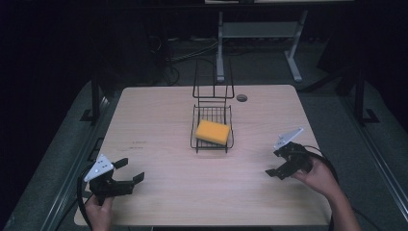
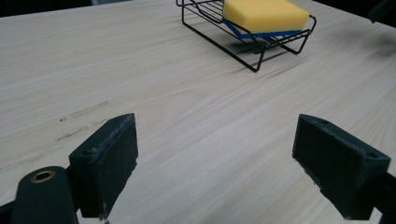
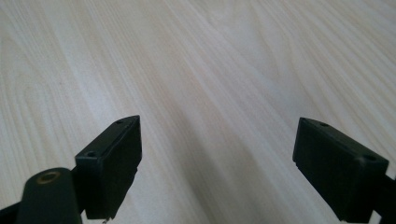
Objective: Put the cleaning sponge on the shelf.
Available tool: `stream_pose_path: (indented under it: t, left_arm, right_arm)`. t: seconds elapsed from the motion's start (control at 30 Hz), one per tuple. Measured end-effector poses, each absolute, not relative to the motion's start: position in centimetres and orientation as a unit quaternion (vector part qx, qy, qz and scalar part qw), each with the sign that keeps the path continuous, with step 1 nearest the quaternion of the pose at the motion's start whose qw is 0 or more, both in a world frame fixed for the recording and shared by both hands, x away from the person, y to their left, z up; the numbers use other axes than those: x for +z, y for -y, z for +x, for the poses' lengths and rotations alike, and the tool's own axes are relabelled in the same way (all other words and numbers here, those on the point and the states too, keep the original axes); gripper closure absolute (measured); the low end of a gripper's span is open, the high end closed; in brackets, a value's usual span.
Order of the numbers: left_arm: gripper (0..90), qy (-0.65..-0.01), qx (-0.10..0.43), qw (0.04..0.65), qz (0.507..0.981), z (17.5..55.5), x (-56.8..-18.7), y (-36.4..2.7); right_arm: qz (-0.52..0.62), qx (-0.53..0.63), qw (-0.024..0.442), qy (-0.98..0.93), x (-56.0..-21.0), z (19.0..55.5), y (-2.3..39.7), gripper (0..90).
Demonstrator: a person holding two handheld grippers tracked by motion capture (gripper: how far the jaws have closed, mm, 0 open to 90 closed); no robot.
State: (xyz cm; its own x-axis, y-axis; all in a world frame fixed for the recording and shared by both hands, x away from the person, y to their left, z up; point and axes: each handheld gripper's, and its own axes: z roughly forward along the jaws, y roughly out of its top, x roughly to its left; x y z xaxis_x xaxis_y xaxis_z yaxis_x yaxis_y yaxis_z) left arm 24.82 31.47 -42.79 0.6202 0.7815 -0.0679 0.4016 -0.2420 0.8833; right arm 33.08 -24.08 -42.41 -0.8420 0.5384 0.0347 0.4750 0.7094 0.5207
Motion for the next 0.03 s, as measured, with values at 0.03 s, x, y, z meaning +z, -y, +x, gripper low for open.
stream_pose_path:
  t: [0.03]
  left_arm:
    - [13.5,-0.388,0.2,0.479,0.762,24.83,-42.8,-31.46]
  right_arm:
    - [0.277,0.268,0.067,-0.92,-42.45,32.45,24.17,15.2]
